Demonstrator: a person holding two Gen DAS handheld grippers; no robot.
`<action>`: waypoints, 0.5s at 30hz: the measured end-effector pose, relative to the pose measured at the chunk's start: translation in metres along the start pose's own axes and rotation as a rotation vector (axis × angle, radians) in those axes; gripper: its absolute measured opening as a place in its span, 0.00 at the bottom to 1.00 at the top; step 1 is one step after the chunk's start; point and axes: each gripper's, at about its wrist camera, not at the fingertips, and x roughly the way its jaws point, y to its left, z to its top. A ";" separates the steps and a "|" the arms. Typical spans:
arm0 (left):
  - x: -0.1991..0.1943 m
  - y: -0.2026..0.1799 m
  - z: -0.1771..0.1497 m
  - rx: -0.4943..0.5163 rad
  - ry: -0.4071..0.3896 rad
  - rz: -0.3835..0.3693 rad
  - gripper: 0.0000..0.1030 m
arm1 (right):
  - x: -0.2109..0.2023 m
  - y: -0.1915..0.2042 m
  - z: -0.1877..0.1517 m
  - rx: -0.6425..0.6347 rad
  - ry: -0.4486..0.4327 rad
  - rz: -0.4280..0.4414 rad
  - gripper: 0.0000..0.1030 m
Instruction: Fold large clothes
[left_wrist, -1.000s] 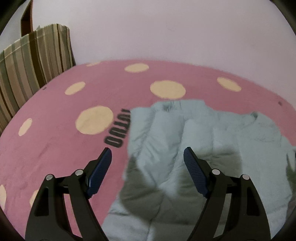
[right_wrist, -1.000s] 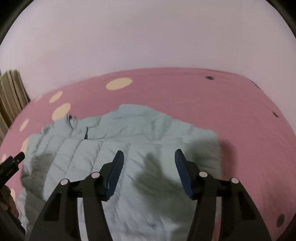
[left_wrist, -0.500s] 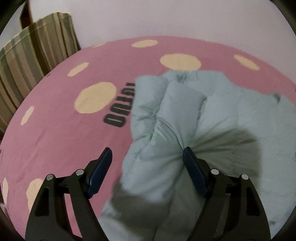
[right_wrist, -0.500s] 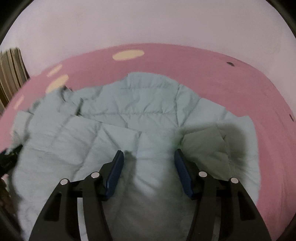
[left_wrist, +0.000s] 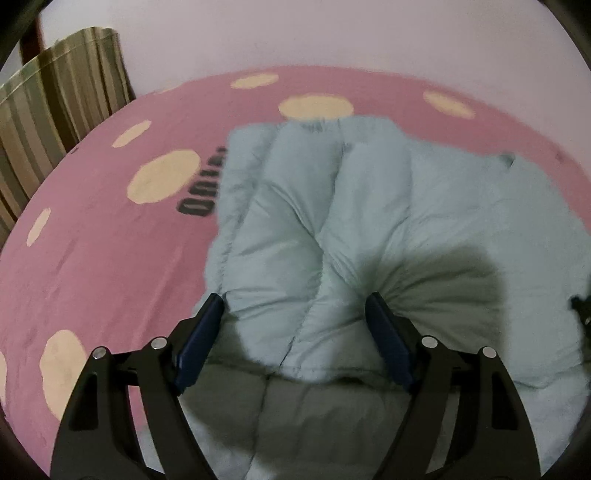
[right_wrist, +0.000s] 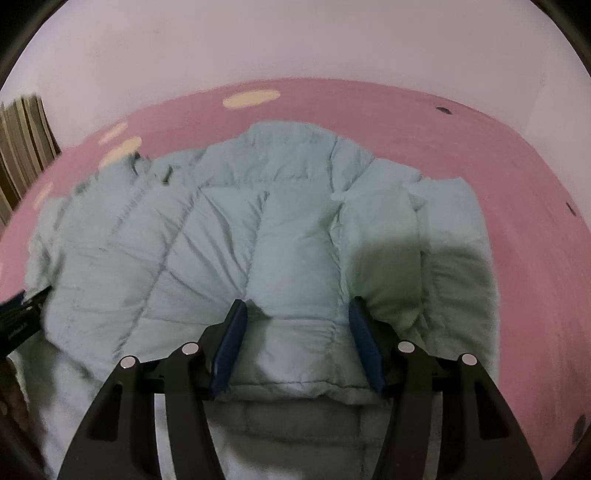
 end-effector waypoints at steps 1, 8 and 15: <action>-0.006 0.004 -0.001 -0.013 -0.011 0.005 0.77 | -0.007 -0.005 -0.003 0.023 -0.010 0.002 0.56; 0.024 0.015 -0.013 -0.021 0.059 -0.001 0.81 | 0.008 -0.014 -0.017 0.003 0.022 -0.048 0.56; -0.059 0.040 -0.035 0.022 -0.049 -0.050 0.77 | -0.073 -0.033 -0.040 0.030 -0.050 -0.011 0.56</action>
